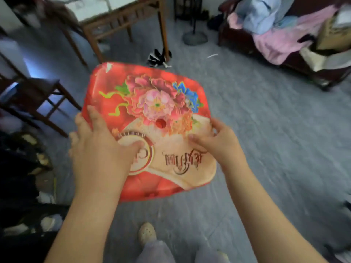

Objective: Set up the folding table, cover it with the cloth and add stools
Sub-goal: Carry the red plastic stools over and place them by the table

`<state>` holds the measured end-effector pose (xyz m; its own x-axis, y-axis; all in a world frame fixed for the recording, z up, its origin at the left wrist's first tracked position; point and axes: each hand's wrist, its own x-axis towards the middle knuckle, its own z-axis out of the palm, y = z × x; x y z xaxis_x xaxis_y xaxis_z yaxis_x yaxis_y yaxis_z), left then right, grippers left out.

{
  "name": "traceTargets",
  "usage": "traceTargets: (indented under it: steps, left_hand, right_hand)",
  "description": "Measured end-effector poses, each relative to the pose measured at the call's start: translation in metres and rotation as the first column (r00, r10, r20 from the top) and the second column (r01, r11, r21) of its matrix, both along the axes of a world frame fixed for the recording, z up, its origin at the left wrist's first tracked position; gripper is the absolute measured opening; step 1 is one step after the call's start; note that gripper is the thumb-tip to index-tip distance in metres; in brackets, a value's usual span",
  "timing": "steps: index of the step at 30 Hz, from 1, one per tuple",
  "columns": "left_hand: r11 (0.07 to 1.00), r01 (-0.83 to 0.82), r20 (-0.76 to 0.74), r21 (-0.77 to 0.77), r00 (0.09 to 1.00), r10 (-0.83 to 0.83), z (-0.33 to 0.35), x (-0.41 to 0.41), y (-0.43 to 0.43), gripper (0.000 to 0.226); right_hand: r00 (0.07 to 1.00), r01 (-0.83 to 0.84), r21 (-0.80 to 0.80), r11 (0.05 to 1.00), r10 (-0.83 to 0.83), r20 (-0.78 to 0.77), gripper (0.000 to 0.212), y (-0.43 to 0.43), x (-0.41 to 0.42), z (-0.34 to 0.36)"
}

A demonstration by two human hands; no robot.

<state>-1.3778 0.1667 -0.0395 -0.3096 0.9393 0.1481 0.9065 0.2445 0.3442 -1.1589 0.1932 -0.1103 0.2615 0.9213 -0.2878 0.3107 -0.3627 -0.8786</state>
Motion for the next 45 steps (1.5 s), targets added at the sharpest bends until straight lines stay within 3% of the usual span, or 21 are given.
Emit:
traceTargets:
  steps: [2,5,7,13,22,24,28,31,40,45]
  left_hand:
    - [0.998,0.059,-0.021,0.028,0.998,-0.058,0.011,0.032,-0.001,0.12]
    - [0.984,0.175,0.011,0.018,0.984,-0.175,0.019,0.106,-0.005,0.12]
    - [0.967,0.255,0.045,0.011,0.966,-0.255,0.019,0.153,-0.004,0.12]
    - [0.861,0.506,0.145,-0.052,0.857,-0.495,-0.002,0.301,0.011,0.119]
    - [0.583,0.806,0.338,-0.107,0.581,-0.741,-0.101,0.522,0.071,0.117]
    - [0.528,0.836,0.419,-0.151,0.537,-0.732,-0.135,0.566,0.092,0.112]
    - [0.412,0.879,0.625,-0.24,0.465,-0.627,-0.222,0.646,0.129,0.103]
    - [0.362,0.875,0.693,-0.322,0.479,-0.539,-0.301,0.692,0.14,0.098]
    - [0.164,0.851,0.654,-0.499,0.494,-0.573,-0.463,0.777,0.119,0.108]
    - [0.143,0.845,0.641,-0.516,0.491,-0.59,-0.527,0.784,0.107,0.103]
  right_hand:
    - [0.999,0.033,0.027,0.999,-0.032,-0.008,0.078,-0.006,0.034,0.01]
    - [0.989,0.144,0.054,0.988,-0.145,0.005,0.105,-0.037,0.111,0.023]
    - [0.973,0.227,0.076,0.971,-0.228,0.014,0.112,-0.06,0.16,0.027]
    - [0.858,0.502,0.088,0.86,-0.509,0.069,0.114,-0.113,0.296,0.026]
    - [0.645,0.756,-0.016,0.654,-0.741,0.185,0.091,-0.125,0.481,-0.045]
    - [0.608,0.792,-0.067,0.607,-0.773,0.178,0.081,-0.118,0.52,-0.075]
    - [0.51,0.859,-0.134,0.494,-0.847,0.152,0.083,-0.105,0.591,-0.144]
    - [0.473,0.878,-0.174,0.446,-0.866,0.166,0.08,-0.103,0.633,-0.204]
    - [0.488,0.85,-0.32,0.419,-0.854,0.179,0.077,-0.124,0.712,-0.386]
    - [0.499,0.822,-0.379,0.424,-0.858,0.123,0.081,-0.142,0.705,-0.445]
